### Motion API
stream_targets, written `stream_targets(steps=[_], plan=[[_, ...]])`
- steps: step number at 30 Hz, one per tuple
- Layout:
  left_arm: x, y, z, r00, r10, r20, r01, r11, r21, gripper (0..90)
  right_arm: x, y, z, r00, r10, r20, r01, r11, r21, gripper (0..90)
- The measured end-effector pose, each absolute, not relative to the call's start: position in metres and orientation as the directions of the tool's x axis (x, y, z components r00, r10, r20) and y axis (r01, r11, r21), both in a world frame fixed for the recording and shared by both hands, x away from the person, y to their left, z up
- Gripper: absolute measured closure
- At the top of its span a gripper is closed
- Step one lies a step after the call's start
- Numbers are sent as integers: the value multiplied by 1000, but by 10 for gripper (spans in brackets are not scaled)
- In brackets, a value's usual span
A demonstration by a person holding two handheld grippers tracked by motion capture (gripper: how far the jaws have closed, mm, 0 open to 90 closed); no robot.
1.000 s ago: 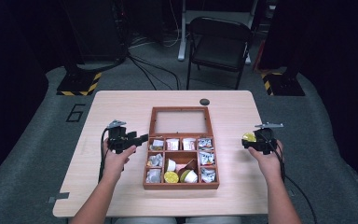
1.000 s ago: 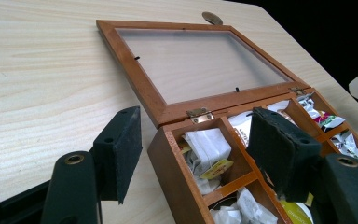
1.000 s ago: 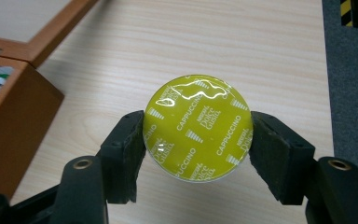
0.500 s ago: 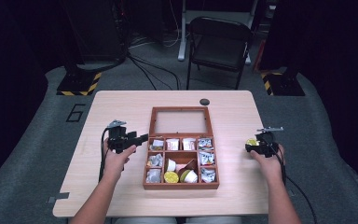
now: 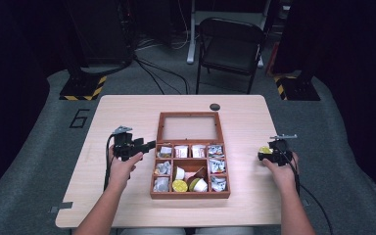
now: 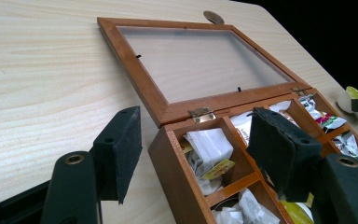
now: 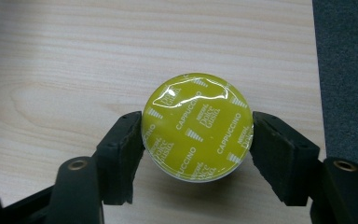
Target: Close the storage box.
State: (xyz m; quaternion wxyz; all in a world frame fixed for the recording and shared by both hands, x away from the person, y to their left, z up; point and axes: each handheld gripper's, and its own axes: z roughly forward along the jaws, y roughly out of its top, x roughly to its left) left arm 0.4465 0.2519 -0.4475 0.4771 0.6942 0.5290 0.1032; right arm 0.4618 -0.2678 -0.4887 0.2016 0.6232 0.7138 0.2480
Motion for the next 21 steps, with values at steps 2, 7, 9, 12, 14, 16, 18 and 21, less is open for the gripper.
stream_targets(steps=[2,7,9,12,14,16,18,21], plan=[[447,252,-448,418,834,-361,636,15,771,347,463,-268,-489,-143,990,19,789,102,606,309],[447,253,-448,417,834,-361,640,13,768,346,461,-269,-483,-139,990,17,775,98,625,294],[447,253,-448,417,835,-360,641,12,768,346,461,-269,-481,-136,991,18,768,94,634,294],[447,253,-448,416,834,-363,641,15,768,347,460,-267,-479,-125,992,26,770,80,633,296],[447,253,-449,418,832,-366,641,15,767,347,460,-267,-478,-137,990,15,755,95,648,305],[448,253,-449,421,829,-368,643,13,766,348,459,-265,-475,-133,991,19,746,88,660,308],[448,252,-449,421,828,-370,644,15,765,348,458,-263,-470,-139,990,24,734,87,673,312],[449,252,-450,423,826,-373,646,13,763,348,456,-259,-464,-157,987,29,719,94,688,319]])
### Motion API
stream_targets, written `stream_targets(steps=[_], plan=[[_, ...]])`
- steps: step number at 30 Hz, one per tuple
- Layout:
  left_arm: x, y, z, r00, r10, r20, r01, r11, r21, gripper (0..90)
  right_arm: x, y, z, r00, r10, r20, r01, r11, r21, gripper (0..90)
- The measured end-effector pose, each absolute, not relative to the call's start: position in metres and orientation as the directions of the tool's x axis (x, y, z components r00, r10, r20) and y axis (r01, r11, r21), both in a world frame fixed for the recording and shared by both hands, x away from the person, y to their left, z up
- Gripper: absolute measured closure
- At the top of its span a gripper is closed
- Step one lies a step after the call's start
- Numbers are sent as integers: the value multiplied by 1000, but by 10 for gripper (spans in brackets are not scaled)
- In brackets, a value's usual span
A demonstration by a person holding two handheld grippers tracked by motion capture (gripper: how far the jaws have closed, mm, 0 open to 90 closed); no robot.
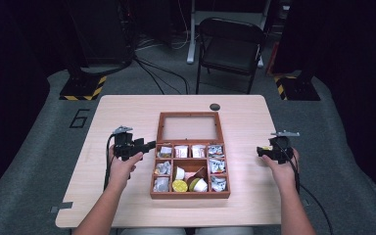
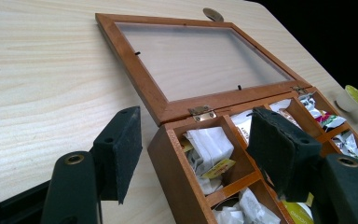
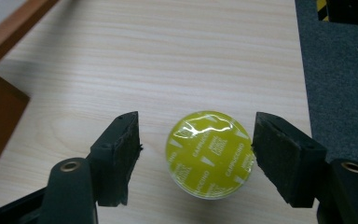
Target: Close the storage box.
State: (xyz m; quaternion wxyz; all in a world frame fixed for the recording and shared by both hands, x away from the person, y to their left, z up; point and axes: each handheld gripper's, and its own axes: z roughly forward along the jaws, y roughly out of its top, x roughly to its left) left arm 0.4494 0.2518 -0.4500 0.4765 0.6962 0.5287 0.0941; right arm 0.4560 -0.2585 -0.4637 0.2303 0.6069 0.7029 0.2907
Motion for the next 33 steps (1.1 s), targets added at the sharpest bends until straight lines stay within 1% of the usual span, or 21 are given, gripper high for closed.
stream_targets(steps=[2,6,9,12,18,22,30,33], plan=[[450,251,-450,424,824,-376,647,14,762,349,455,-254,-460,-162,986,40,717,90,691,323],[451,250,-450,428,823,-374,648,9,761,351,453,-249,-454,-204,977,66,707,100,700,328],[451,250,-450,430,823,-372,649,5,761,352,452,-243,-451,-225,972,62,700,118,704,329],[451,250,-450,427,823,-375,647,11,763,352,451,-237,-448,-243,966,82,702,117,702,333],[451,251,-449,422,825,-376,648,16,762,345,450,-222,-444,-280,959,53,691,163,705,350],[451,251,-449,421,829,-369,649,9,760,342,450,-215,-442,-289,955,60,697,167,698,346],[455,249,-447,424,831,-361,647,1,762,330,450,-200,-429,-341,938,67,669,192,718,347],[457,249,-447,420,828,-372,648,13,761,330,452,-195,-426,-370,927,64,659,213,722,347]])
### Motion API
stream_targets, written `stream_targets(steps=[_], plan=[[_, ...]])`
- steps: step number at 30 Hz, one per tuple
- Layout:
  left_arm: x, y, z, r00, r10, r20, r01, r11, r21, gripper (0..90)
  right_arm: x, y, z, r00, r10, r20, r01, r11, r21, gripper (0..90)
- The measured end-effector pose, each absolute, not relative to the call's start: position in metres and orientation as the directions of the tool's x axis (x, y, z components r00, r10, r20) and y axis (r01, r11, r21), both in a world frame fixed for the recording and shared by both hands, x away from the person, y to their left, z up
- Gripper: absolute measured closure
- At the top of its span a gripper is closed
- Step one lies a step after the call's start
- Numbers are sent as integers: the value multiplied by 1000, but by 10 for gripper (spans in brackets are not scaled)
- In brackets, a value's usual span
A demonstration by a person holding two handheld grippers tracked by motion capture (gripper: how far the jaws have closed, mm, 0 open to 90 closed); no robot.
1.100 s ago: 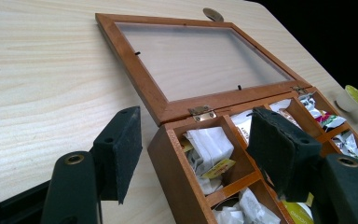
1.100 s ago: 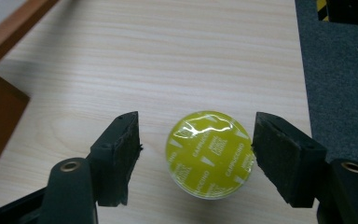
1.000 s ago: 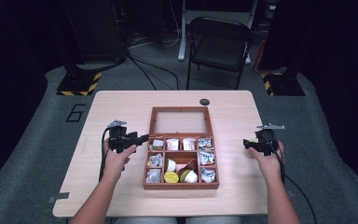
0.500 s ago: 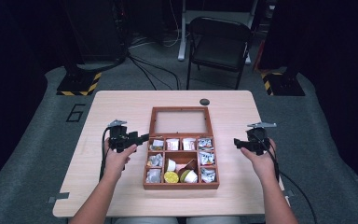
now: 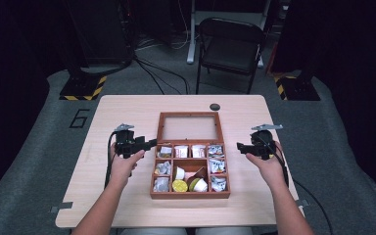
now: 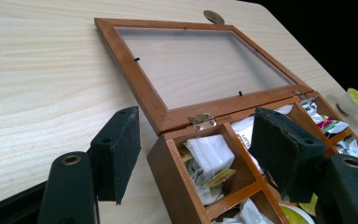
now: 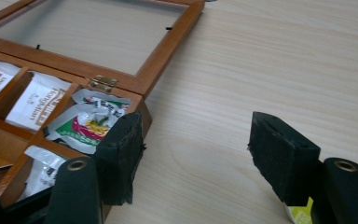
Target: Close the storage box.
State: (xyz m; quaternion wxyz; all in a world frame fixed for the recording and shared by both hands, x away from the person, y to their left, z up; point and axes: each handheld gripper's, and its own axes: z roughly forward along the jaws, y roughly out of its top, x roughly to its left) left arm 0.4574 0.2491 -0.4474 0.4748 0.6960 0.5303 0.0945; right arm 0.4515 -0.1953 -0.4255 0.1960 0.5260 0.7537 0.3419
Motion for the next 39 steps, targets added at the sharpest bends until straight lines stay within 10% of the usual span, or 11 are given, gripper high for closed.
stream_targets(steps=[39], plan=[[512,224,-478,361,835,-415,739,16,674,370,509,-150,-443,-415,895,164,714,208,669,372]])
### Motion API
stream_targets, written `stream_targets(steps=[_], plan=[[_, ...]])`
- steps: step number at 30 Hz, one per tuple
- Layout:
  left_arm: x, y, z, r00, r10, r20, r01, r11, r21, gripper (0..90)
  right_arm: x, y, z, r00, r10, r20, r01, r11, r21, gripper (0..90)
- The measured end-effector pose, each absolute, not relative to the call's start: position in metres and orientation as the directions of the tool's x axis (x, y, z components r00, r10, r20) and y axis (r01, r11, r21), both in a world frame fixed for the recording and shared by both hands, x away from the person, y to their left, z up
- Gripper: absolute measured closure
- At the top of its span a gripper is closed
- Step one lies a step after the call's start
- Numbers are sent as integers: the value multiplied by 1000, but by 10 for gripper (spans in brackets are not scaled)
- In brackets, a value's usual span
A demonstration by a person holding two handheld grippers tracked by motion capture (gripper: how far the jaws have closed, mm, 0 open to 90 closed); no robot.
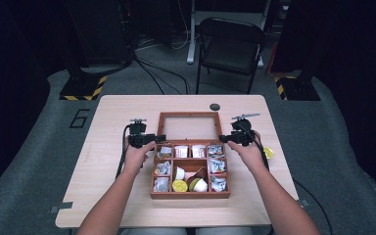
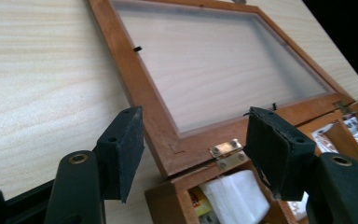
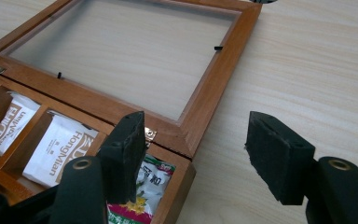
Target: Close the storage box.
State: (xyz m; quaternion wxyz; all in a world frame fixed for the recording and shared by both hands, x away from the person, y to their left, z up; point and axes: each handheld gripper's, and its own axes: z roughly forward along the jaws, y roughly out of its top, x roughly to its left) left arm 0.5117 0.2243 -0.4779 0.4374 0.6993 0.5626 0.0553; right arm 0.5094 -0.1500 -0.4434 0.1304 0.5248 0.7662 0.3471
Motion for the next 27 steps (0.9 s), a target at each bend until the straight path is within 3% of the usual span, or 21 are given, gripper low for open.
stream_targets(steps=[27], plan=[[524,218,-495,323,842,-432,763,38,645,357,528,-134,-469,-384,905,184,746,186,640,364]])
